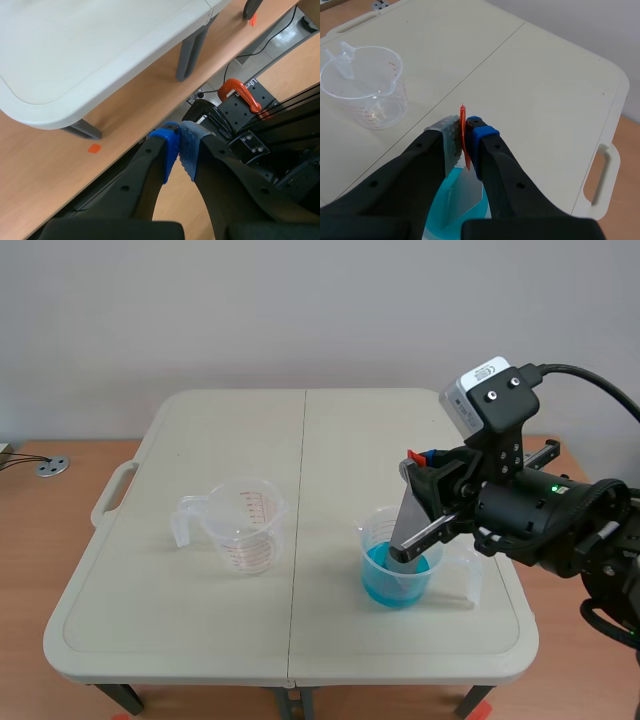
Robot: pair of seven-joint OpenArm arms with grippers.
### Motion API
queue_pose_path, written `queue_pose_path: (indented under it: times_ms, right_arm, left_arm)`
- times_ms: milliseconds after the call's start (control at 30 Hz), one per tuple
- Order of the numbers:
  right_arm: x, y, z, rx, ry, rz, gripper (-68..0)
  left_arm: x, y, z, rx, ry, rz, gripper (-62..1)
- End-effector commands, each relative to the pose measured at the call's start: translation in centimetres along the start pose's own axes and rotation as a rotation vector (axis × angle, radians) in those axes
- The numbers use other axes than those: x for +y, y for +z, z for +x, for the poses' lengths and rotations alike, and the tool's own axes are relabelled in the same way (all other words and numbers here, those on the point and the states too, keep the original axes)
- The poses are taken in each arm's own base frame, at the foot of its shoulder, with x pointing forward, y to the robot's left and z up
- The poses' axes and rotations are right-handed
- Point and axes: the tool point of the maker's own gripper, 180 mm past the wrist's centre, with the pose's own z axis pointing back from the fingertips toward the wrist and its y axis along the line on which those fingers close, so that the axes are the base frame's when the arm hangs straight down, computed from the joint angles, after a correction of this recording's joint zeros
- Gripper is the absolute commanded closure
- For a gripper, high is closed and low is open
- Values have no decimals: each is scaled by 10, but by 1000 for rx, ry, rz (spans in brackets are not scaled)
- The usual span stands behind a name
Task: Hold the metal plate by the orange handle, dip it into the blue solution, take it out and point at it, then put the plate back in the beaker on the left.
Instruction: 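Hold the plate still in the solution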
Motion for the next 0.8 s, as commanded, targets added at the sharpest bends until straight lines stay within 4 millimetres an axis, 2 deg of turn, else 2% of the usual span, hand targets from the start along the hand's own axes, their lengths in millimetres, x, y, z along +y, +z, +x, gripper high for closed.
queue_pose_path:
  times_ms: [0, 567, 767]
  right_arm:
    - [3, 0, -4, 13, 5, 19, -13]
    - [3, 0, -2, 8, 5, 19, -13]
    - [2, 1, 8, -32, 8, 16, -13]
  left_arm:
    - [0, -2, 10, -37, 4, 0, -26]
    - [-3, -2, 10, -39, 12, -5, -26]
    - [-3, -2, 10, -39, 11, -5, -26]
